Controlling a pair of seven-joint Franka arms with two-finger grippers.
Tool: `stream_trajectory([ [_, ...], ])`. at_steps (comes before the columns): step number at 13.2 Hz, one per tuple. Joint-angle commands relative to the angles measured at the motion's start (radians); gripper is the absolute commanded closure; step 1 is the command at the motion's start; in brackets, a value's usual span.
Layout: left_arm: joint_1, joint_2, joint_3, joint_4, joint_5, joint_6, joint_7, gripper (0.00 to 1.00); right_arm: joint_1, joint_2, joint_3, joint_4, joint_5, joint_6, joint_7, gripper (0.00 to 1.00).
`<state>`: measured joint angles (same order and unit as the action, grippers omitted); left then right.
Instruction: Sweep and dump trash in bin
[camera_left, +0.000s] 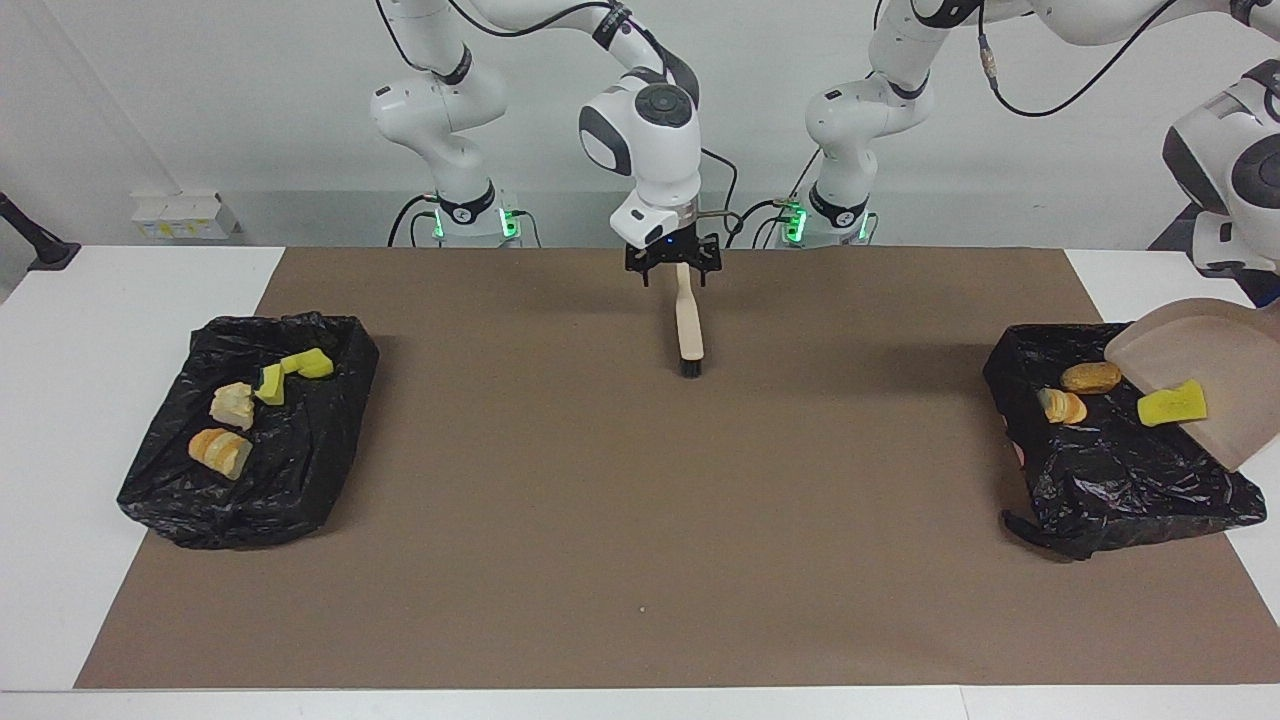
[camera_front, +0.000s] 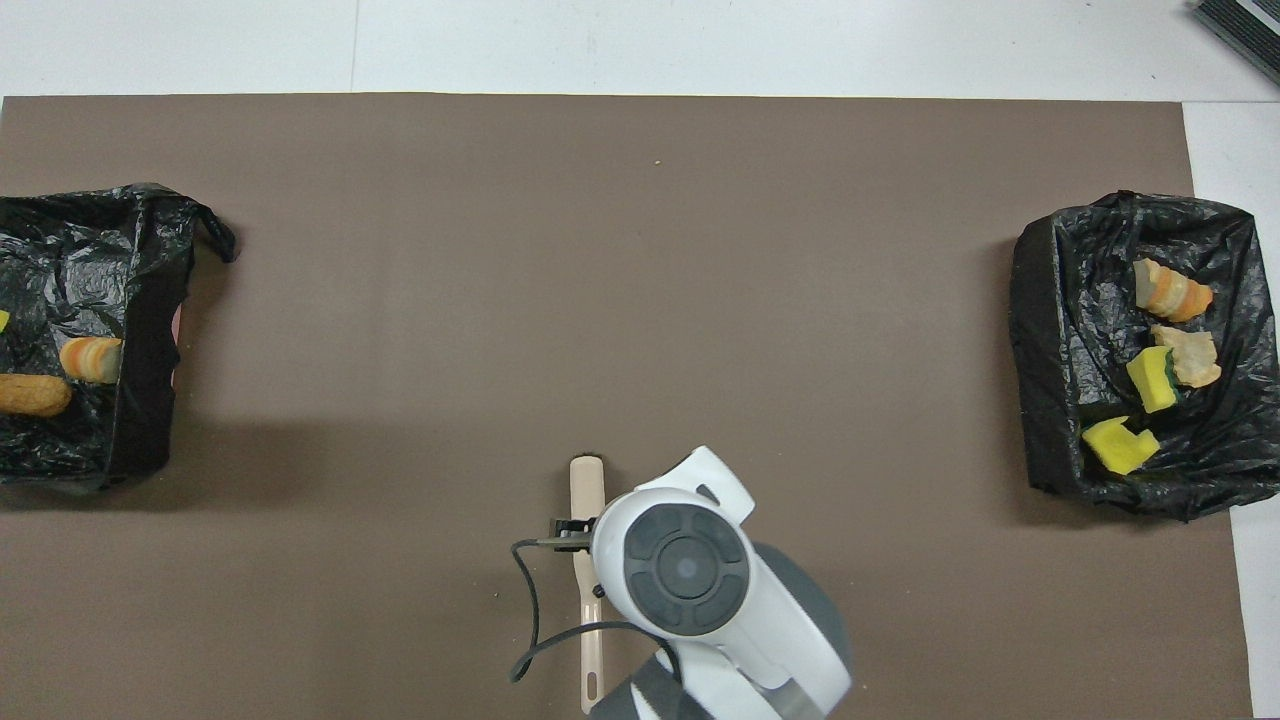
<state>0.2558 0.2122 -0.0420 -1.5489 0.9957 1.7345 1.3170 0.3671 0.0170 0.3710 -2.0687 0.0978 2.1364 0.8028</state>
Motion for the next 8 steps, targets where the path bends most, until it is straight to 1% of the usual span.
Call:
stream_trajectory([
  [1, -0.073, 0.047, 0.013, 0.042, 0.136, -0.123, -0.061, 1.00, -0.068, -0.084, 0.008, -0.004, -0.012, -0.047, -0.031, 0.00],
  [3, -0.099, 0.058, 0.011, 0.104, 0.143, -0.139, -0.044, 1.00, -0.129, -0.101, 0.008, 0.036, -0.013, -0.108, -0.053, 0.00],
  [6, -0.112, 0.058, 0.008, 0.191, 0.130, -0.142, 0.048, 1.00, -0.213, -0.103, 0.006, 0.117, -0.012, -0.188, -0.129, 0.00],
  [7, -0.128, 0.053, -0.007, 0.199, 0.114, -0.139, 0.042, 1.00, -0.241, -0.107, 0.003, 0.145, -0.012, -0.206, -0.148, 0.00],
  [8, -0.136, 0.055, -0.018, 0.205, 0.069, -0.138, 0.028, 1.00, -0.270, -0.110, -0.004, 0.175, -0.013, -0.237, -0.183, 0.00],
])
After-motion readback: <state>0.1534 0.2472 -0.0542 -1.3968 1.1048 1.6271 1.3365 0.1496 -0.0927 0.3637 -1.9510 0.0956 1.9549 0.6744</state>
